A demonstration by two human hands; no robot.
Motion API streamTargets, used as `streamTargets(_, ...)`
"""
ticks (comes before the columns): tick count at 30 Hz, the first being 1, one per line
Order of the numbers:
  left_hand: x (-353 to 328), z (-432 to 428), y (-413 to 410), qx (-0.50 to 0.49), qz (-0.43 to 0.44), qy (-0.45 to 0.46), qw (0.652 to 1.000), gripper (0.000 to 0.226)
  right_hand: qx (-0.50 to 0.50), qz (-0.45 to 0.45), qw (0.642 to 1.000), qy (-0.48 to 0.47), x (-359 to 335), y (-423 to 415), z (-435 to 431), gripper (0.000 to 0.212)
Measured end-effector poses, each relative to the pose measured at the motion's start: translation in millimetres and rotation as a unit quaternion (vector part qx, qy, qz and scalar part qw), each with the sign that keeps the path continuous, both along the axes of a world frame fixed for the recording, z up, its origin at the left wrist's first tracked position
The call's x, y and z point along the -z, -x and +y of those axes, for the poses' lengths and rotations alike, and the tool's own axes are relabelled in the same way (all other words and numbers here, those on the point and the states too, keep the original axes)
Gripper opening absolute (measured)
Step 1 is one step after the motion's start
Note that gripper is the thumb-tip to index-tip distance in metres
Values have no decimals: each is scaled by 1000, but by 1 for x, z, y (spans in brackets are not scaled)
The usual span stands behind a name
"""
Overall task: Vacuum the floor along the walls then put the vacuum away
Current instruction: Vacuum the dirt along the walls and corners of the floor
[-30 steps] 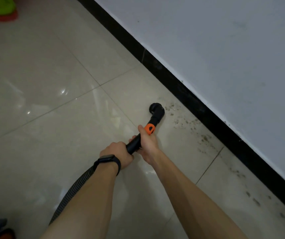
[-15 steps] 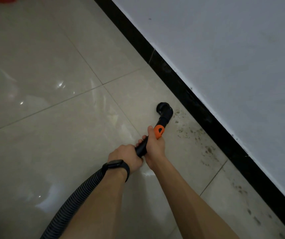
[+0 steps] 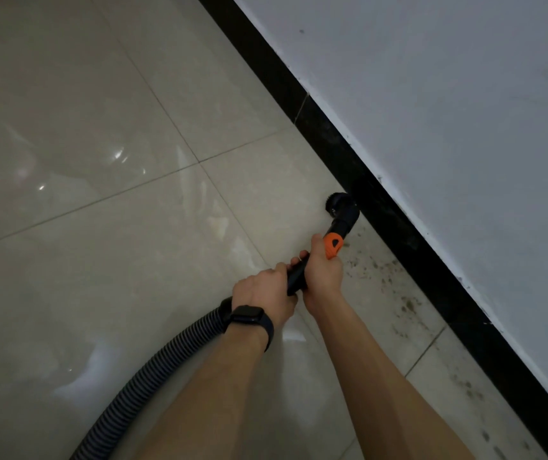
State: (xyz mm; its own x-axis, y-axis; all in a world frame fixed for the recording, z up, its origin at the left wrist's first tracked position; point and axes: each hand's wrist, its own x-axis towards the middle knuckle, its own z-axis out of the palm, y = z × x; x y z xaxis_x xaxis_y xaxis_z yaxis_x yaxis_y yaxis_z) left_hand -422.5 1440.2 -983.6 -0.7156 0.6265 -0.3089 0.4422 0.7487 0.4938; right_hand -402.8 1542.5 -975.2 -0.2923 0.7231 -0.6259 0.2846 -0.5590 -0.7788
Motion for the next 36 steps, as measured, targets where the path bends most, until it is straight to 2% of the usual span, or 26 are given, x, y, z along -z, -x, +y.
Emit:
streamTargets(8,4,20,8,-32,-32,-13,999,24,-44,-47,997,-46,1,18,26,23)
streamTargets(12,0,16,23,-60,-90,-21,994,23,-91,-80,991,-64,-6,40,30,24)
streamTargets(19,-7,5,28,-127,-198,-46,971,13,-181,-150,971,-42,-15,58,26,54)
streamTargets(23,-8,-13,25,-127,-214,-43,968,30,-225,-204,951,-53,-22,52,16,65)
streamTargets(25,-8,-36,29,-109,-216,-27,970,34,-213,-192,957,-39,-31,47,2,58)
streamTargets(28,-11,-79,51,-57,-215,32,974,33,-113,-120,985,49,-37,39,-22,40)
streamTargets(32,-17,-118,79,-53,-195,97,974,30,-106,-53,986,120,-29,39,-65,23)
streamTargets(34,-22,-125,81,-43,-188,122,974,29,-87,-59,987,120,-23,38,-81,24)
streamTargets(36,-27,-126,78,-38,-180,140,973,27,-73,-52,988,127,-21,35,-89,37)
